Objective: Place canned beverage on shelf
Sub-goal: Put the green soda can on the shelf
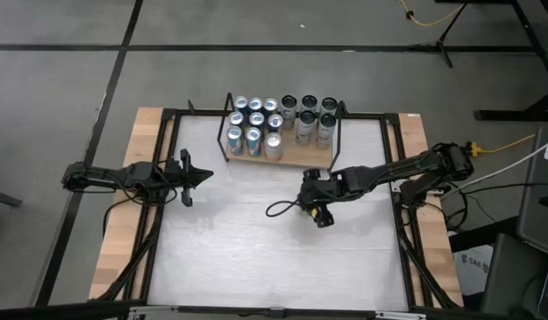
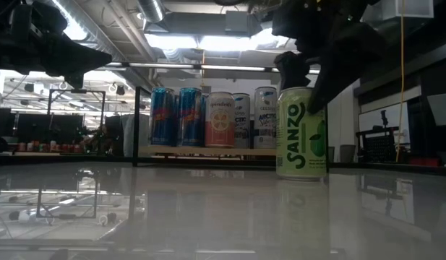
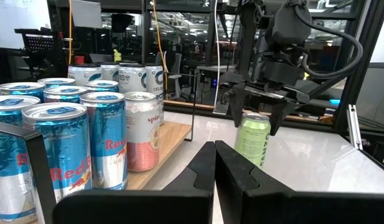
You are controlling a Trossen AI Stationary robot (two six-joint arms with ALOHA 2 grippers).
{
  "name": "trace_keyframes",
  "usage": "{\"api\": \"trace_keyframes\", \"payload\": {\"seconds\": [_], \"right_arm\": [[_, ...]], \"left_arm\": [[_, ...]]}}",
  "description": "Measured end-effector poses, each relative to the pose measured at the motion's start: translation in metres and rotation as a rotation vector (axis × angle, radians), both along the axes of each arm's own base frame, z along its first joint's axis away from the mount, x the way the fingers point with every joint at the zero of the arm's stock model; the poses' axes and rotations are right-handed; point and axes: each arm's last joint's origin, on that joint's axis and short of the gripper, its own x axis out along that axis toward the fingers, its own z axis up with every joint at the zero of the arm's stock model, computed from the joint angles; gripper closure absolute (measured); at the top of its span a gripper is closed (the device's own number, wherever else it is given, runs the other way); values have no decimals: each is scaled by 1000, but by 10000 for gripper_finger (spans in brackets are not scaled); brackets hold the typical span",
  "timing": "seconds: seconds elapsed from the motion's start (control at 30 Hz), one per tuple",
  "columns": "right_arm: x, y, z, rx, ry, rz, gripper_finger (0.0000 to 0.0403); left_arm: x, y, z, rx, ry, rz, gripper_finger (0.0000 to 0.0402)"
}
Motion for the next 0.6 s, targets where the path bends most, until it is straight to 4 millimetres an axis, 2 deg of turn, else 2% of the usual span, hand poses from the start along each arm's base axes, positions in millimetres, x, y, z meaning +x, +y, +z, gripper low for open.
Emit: {"api": "trace_keyframes", "payload": {"seconds": [0.4, 0.6], "right_arm": [[4, 2, -8, -44, 30, 169, 36], [5, 2, -11, -43, 44, 169, 74]], "left_arm": [[0, 0, 0, 0, 0, 0, 401], [0, 0, 0, 0, 0, 0, 401]]}}
